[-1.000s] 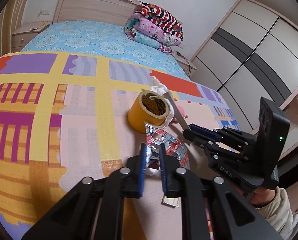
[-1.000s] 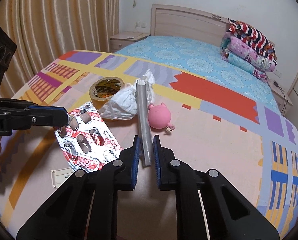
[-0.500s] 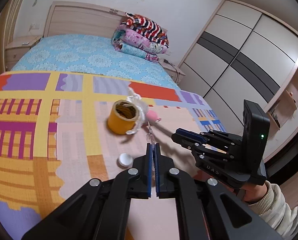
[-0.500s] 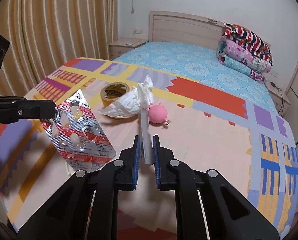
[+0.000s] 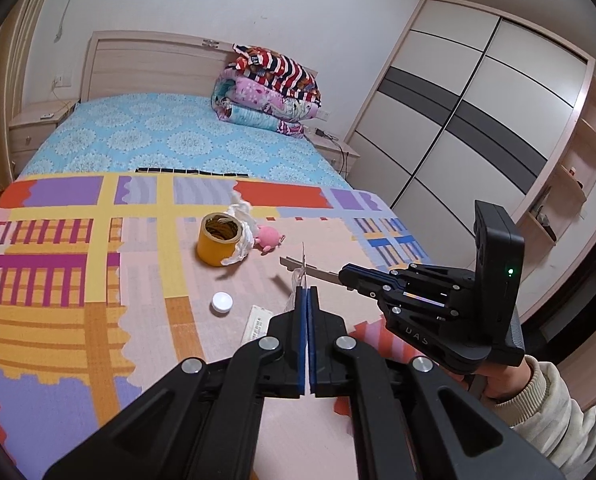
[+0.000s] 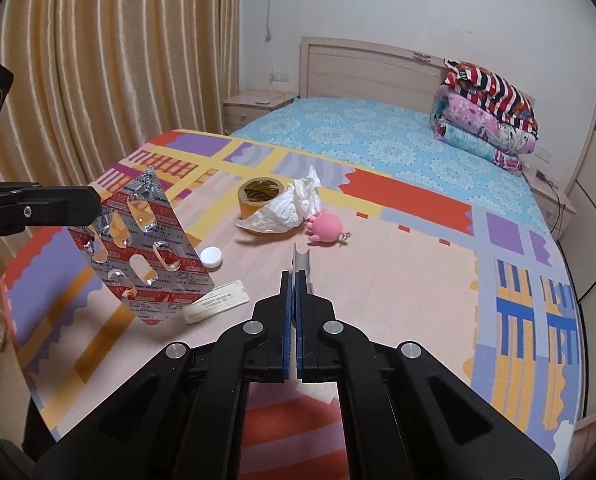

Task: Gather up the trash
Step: 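Grasp the metal strip with the left tool while the right tool grasps the blister pack, then carry the metal strip and blister pack down toward the black bag, then open both tools to release the strip and blister pack into the bag, then raise both tools over the board toward the white cap and white card, then close the left tool on the white cap while the right tool grasps the white card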

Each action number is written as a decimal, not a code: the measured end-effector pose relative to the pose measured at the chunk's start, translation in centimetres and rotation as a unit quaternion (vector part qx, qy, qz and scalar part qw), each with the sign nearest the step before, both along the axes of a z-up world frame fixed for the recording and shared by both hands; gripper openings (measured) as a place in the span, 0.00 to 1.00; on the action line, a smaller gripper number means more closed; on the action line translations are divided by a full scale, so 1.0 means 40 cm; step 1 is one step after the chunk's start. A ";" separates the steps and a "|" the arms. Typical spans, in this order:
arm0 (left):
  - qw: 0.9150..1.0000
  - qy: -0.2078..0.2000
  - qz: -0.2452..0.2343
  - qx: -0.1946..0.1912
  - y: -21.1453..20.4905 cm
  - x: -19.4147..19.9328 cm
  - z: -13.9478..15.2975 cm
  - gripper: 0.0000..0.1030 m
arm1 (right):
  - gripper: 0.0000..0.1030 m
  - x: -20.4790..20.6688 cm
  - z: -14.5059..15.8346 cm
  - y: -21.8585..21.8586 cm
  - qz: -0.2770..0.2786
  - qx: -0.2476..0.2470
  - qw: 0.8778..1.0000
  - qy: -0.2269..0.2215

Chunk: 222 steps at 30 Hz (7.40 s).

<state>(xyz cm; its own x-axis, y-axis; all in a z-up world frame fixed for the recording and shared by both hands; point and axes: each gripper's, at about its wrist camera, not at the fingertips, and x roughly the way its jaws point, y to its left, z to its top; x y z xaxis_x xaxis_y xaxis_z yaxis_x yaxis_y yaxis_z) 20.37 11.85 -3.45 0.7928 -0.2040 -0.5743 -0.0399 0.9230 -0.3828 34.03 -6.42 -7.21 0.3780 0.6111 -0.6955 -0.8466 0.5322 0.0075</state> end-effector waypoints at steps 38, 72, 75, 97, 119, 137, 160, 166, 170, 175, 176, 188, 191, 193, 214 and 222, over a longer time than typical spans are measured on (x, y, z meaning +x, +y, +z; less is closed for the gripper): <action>0.998 0.001 -0.068 0.013 -0.256 -0.400 -0.018 0.00 | 0.02 -0.507 0.076 -0.316 0.072 -0.024 0.997 -0.012; 0.976 0.198 -0.089 -0.017 -0.290 -0.412 -0.471 0.00 | 0.02 -0.555 -0.299 -0.296 0.081 -0.133 0.973 0.169; 0.974 0.206 -0.090 -0.015 -0.293 -0.407 -0.487 0.00 | 0.02 -0.547 -0.321 -0.289 0.074 -0.140 0.971 0.179; 0.980 0.166 -0.106 0.014 -0.330 -0.423 -0.408 0.52 | 0.24 -0.542 -0.272 -0.292 0.069 -0.110 0.976 0.173; 0.990 0.073 -0.081 0.090 -0.291 -0.422 -0.187 0.52 | 0.28 -0.516 -0.092 -0.322 0.054 -0.045 0.993 0.100; 0.991 0.049 -0.041 0.116 -0.178 -0.294 -0.108 0.52 | 0.32 -0.416 -0.026 -0.219 0.039 -0.014 0.997 0.067; 0.990 0.065 0.000 0.127 -0.015 -0.038 -0.138 0.52 | 0.37 -0.250 -0.044 -0.053 0.005 -0.001 0.997 0.076; 0.989 0.069 0.000 0.130 0.013 0.024 -0.152 0.52 | 0.37 -0.194 -0.073 0.004 -0.015 -0.010 0.996 0.088; 0.988 0.075 -0.004 0.131 0.029 0.060 -0.170 0.52 | 0.43 -0.166 -0.085 0.030 -0.026 -0.013 0.995 0.091; 0.987 0.082 -0.014 0.134 0.044 0.098 -0.191 0.52 | 0.46 -0.141 -0.104 0.057 -0.033 -0.012 0.994 0.102; 0.987 0.083 -0.015 0.133 0.048 0.106 -0.193 0.51 | 0.46 -0.138 -0.109 0.062 -0.033 -0.014 0.994 0.103; 0.984 0.103 -0.035 0.142 0.060 0.187 -0.239 0.34 | 0.46 -0.125 -0.117 0.087 -0.037 -0.023 0.995 0.093; 0.983 0.106 -0.040 0.145 0.060 0.198 -0.247 0.33 | 0.46 -0.122 -0.119 0.094 -0.037 -0.025 0.995 0.091; 0.983 0.110 -0.038 0.144 0.063 0.205 -0.252 0.32 | 0.46 -0.124 -0.120 0.099 -0.037 -0.027 0.995 0.088; 0.985 0.097 -0.001 0.139 0.102 0.157 -0.214 0.20 | 0.28 -0.130 -0.129 0.139 -0.073 -0.062 0.994 0.048; 0.986 0.078 -0.006 0.147 0.069 0.100 -0.167 0.20 | 0.23 -0.135 -0.125 0.118 -0.077 -0.059 0.994 0.059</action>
